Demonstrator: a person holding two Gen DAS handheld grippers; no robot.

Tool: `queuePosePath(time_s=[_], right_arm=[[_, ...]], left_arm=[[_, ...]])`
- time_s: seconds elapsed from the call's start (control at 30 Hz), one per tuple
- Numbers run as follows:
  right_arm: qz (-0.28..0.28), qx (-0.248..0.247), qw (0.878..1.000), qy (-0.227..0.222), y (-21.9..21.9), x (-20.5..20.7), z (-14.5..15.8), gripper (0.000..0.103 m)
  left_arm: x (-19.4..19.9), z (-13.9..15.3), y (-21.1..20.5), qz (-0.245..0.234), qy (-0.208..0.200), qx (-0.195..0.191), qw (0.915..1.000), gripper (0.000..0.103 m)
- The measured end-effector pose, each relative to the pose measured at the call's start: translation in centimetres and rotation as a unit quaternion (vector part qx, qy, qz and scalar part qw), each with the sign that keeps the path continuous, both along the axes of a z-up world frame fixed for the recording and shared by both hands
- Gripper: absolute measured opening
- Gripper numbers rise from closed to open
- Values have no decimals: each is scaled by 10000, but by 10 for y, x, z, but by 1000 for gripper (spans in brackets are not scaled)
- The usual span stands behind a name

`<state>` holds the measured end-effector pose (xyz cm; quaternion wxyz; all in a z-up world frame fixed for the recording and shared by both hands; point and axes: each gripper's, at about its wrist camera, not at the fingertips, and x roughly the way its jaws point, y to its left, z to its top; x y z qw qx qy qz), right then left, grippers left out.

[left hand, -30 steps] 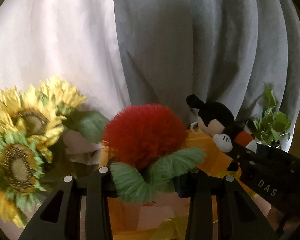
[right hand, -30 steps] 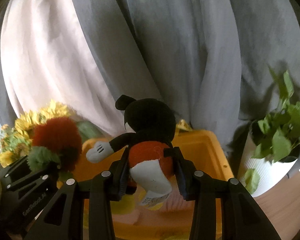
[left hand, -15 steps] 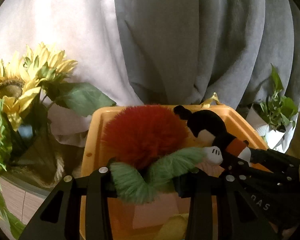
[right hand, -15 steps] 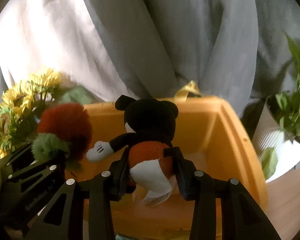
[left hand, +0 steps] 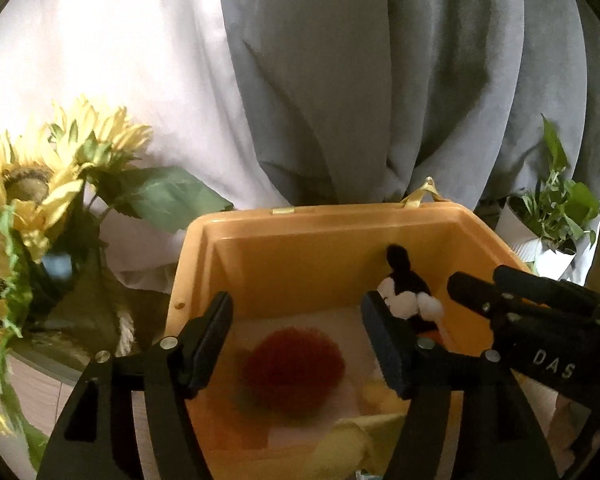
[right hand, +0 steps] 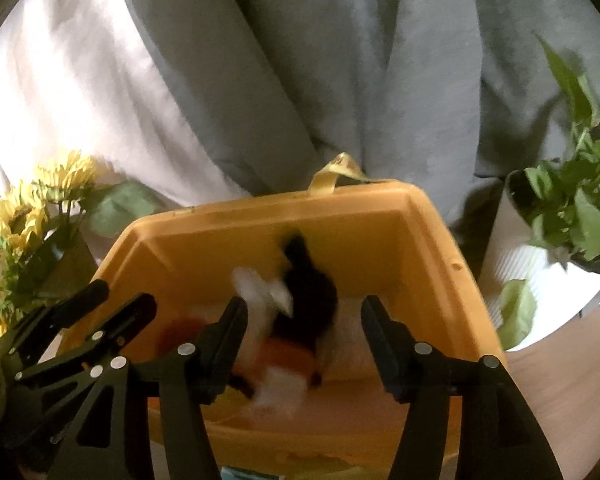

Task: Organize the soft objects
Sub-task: 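Open both tools to drop the plush toys into the crate, then move both tools back from the crate toward the sponge and green plush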

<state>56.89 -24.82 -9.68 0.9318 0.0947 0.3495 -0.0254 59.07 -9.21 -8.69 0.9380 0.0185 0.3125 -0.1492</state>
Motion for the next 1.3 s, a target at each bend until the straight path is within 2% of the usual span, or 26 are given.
queuePosePath(time_s=[0.47, 0.93, 1.07, 1.3], right_arm=[[-166, -197, 9987, -433, 6, -46, 41, 62], [-223, -289, 9957, -850, 14, -116, 80, 62], [-260, -345, 9942, -980, 13, -140, 91, 68], [-367, -365, 9921, -1140, 11, -175, 102, 68]], left_arm=[[-49, 38, 8, 57, -310, -56, 9995, 68], [-126, 80, 16, 220, -761, 3, 9969, 78], [-148, 88, 18, 247, -880, -18, 9958, 79], [-187, 97, 18, 234, -1016, -5, 9945, 79]])
